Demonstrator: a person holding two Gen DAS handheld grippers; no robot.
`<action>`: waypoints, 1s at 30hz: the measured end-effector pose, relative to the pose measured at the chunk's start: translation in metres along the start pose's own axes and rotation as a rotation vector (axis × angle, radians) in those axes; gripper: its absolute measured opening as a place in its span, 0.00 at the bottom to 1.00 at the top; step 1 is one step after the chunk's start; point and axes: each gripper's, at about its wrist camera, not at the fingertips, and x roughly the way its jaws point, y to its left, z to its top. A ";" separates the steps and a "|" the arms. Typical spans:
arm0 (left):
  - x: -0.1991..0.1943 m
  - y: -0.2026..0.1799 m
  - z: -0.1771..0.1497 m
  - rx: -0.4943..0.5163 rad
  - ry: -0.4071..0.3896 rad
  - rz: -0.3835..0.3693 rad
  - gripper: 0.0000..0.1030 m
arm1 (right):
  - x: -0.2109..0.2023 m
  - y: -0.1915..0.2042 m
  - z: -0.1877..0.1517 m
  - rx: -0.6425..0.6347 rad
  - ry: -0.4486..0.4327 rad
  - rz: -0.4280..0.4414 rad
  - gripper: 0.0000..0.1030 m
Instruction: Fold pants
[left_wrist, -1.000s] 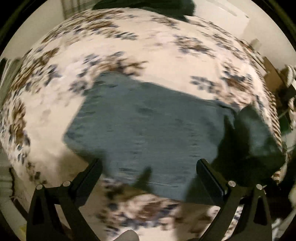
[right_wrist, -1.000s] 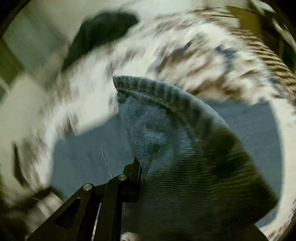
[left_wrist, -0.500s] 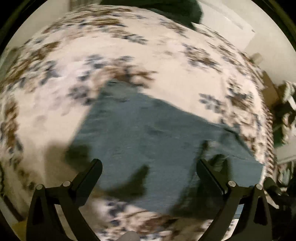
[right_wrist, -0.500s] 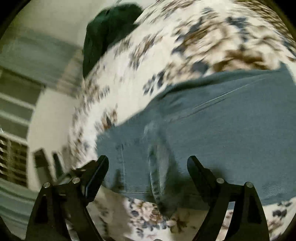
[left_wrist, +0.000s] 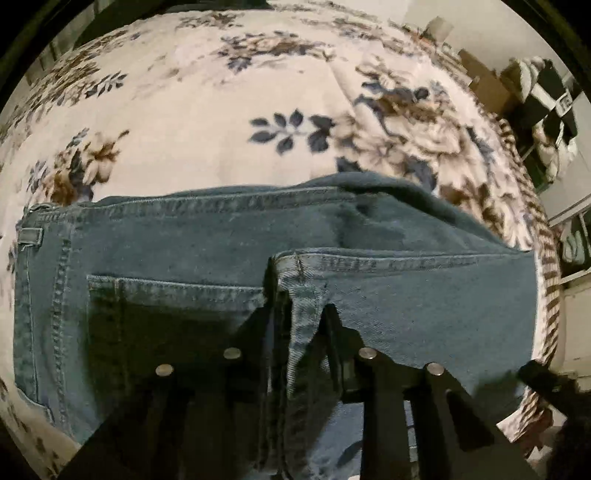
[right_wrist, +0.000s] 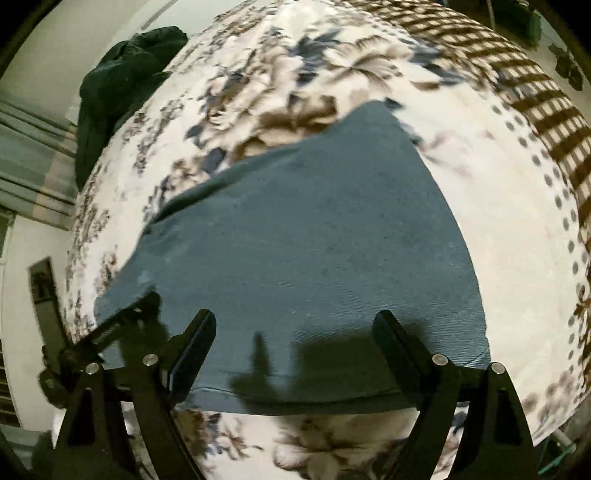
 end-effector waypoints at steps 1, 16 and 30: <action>-0.004 0.002 0.000 -0.005 -0.007 -0.019 0.18 | 0.003 -0.003 -0.001 -0.002 -0.002 -0.013 0.87; -0.012 0.035 0.013 -0.152 -0.041 -0.084 0.57 | 0.018 0.022 -0.010 -0.177 0.034 -0.269 0.87; -0.087 0.157 -0.071 -0.513 -0.165 -0.020 0.96 | 0.014 0.069 -0.014 -0.281 0.004 -0.422 0.99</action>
